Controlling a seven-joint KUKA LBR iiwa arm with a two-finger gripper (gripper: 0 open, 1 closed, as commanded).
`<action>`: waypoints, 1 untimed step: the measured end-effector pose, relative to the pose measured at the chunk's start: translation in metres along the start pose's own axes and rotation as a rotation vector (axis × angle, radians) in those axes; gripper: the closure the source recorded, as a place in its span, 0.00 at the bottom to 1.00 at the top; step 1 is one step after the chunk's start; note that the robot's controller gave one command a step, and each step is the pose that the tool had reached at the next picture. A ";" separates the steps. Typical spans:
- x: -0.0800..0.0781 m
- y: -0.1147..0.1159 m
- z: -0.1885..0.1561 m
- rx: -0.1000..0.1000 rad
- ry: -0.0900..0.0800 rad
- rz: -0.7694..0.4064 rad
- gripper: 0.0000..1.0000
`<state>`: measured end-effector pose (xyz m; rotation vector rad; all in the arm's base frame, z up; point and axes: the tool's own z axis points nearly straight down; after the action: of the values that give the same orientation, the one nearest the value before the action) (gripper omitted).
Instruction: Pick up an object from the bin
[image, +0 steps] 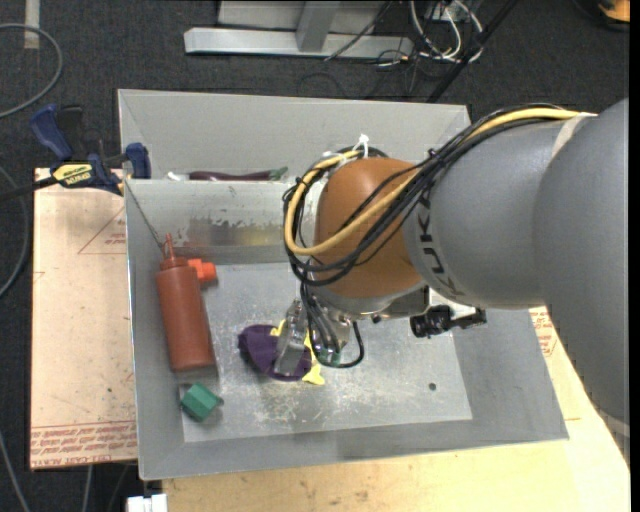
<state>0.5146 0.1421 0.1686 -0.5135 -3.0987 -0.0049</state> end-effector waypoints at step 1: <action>-0.003 0.001 0.016 0.002 0.002 -0.008 1.00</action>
Offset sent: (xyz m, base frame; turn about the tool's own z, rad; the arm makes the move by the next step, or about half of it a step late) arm -0.0359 0.0246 -0.0745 0.2353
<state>0.5180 0.1422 0.1526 -0.4999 -3.0983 -0.0030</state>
